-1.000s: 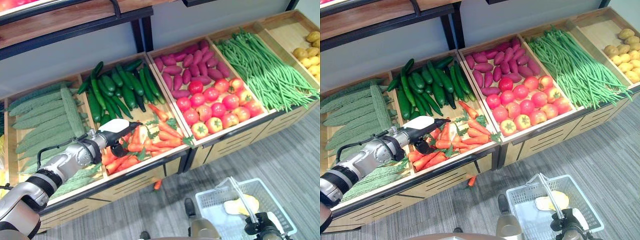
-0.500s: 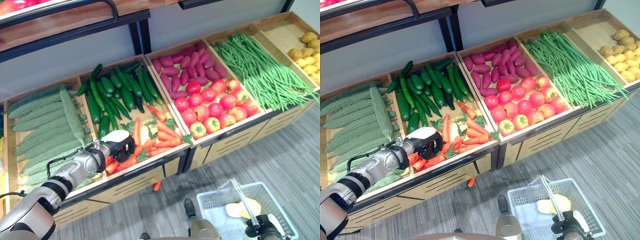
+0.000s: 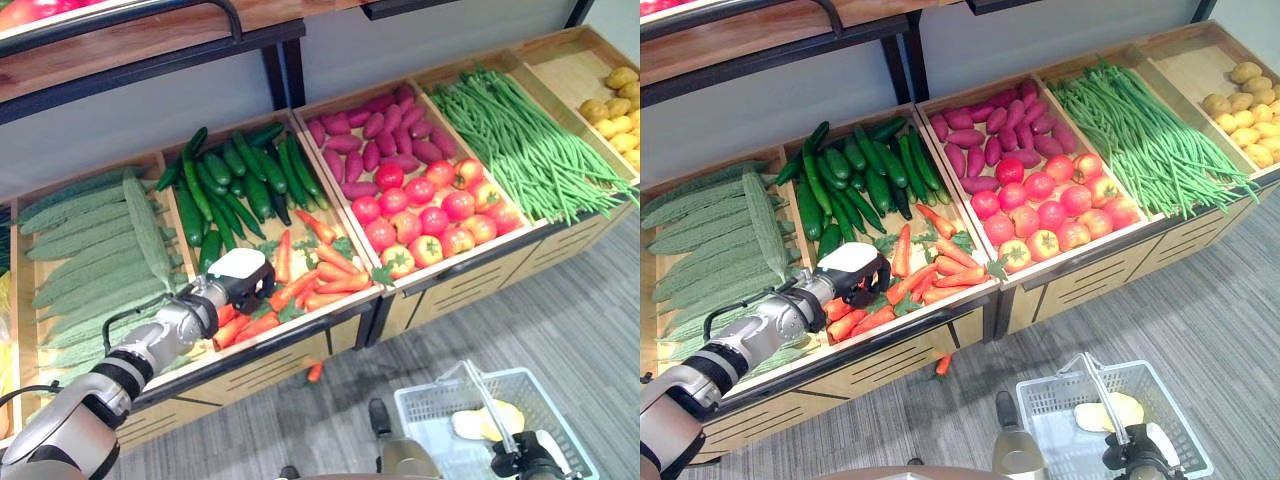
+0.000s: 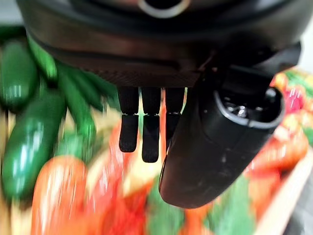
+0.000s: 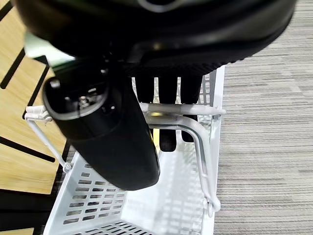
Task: Get the vegetables into the basket
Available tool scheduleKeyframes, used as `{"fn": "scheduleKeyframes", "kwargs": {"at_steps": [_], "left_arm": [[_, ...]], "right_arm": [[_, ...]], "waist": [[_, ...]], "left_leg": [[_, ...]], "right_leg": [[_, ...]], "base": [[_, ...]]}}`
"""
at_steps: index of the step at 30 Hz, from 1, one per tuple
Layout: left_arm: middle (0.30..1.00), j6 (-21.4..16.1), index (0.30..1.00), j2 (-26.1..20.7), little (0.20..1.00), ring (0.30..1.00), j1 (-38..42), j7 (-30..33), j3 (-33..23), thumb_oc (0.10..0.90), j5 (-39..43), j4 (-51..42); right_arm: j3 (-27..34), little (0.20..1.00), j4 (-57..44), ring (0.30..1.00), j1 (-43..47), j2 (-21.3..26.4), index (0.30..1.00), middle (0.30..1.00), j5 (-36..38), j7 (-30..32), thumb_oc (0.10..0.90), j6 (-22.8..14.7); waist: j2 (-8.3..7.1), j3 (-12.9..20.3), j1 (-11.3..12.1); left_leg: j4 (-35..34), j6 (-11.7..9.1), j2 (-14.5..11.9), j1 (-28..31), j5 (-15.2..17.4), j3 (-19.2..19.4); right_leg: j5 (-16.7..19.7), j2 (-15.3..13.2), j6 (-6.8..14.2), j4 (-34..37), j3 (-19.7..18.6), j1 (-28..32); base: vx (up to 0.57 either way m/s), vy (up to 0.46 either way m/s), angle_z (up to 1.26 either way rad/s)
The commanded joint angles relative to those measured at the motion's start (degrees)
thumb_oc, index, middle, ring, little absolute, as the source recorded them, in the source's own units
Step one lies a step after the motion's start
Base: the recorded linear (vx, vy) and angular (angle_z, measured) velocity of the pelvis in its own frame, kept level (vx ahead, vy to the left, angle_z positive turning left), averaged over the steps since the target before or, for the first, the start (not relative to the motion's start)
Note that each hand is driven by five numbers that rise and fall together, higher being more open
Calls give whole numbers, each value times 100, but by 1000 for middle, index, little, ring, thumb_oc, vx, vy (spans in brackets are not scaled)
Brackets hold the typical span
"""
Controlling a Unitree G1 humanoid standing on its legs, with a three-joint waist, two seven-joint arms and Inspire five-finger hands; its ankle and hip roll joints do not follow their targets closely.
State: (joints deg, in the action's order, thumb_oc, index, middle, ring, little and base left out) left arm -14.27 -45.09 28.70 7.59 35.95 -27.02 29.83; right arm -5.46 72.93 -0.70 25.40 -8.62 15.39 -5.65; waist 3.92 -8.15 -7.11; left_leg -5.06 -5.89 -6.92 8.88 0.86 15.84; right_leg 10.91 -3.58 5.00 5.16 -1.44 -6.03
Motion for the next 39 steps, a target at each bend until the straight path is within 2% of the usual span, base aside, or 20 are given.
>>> {"fn": "scheduleKeyframes", "kwargs": {"at_steps": [1,2,3,7,11,15,26,35,39], "left_arm": [[300,-78,300,-660,300,300,672,595,-562,400,153,-247],[783,-28,783,-633,783,783,628,598,-766,745,384,-466],[1000,-22,1000,-580,1000,1000,565,524,-834,900,526,-489],[1000,12,1000,-306,1000,1000,262,227,-1019,900,1073,-577],[1000,64,1000,-192,1000,1000,180,115,-956,900,1022,-598],[1000,83,1000,241,1000,1000,124,-32,-788,900,1131,-533],[1000,111,1000,894,1000,1000,157,-146,-537,900,1329,-429],[1000,289,1000,1227,1000,1000,243,180,-430,900,819,326],[1000,462,1000,1292,1000,1000,378,420,-248,900,174,866]], "right_arm": [[-158,300,0,300,103,151,300,300,-11,322,400,-206],[-163,300,10,300,105,114,300,300,-22,309,400,-176],[-151,300,9,300,105,106,300,300,-15,299,400,-164],[-152,300,3,300,79,73,300,300,-24,226,400,-92],[-157,300,8,300,77,60,300,300,-30,198,400,-90],[-158,300,71,300,78,47,300,300,-25,190,400,-70],[-174,300,40,300,46,64,300,300,-37,195,400,-41],[-239,300,1,300,62,69,300,300,-1,256,400,-73],[-294,300,24,300,119,84,300,300,8,324,400,-94]], "waist": [[-336,366,-80],[-348,388,-49],[-354,389,-49],[-360,406,-41],[-368,411,-36],[-371,405,-52],[-346,383,-109],[-327,349,-137],[-345,313,-149]], "left_leg": [[6,-176,-186,-203,-148,-341],[6,-171,-178,-205,-149,-373],[6,-169,-177,-206,-153,-382],[6,-170,-194,-195,-163,-386],[6,-175,-205,-198,-167,-400],[6,-197,-246,-209,-191,-388],[6,-251,-360,-240,-258,-347],[6,-301,-473,-291,-318,-295],[6,-316,-511,-333,-342,-268]], "right_leg": [[-235,-624,638,-16,172,365],[-239,-631,630,-16,198,394],[-242,-631,625,-16,206,403],[-256,-632,602,-16,230,438],[-271,-612,585,-16,236,450],[-299,-572,562,-16,227,453],[-327,-466,511,-16,215,426],[-366,-348,477,-16,195,371],[-352,-290,477,-16,175,295]], "base": [[-1,-6,8],[-6,-10,9],[-9,-7,11],[-1,-8,8],[0,0,0],[-4,-17,1],[-1,-22,0],[3,-32,-2],[0,-9,-1]]}}
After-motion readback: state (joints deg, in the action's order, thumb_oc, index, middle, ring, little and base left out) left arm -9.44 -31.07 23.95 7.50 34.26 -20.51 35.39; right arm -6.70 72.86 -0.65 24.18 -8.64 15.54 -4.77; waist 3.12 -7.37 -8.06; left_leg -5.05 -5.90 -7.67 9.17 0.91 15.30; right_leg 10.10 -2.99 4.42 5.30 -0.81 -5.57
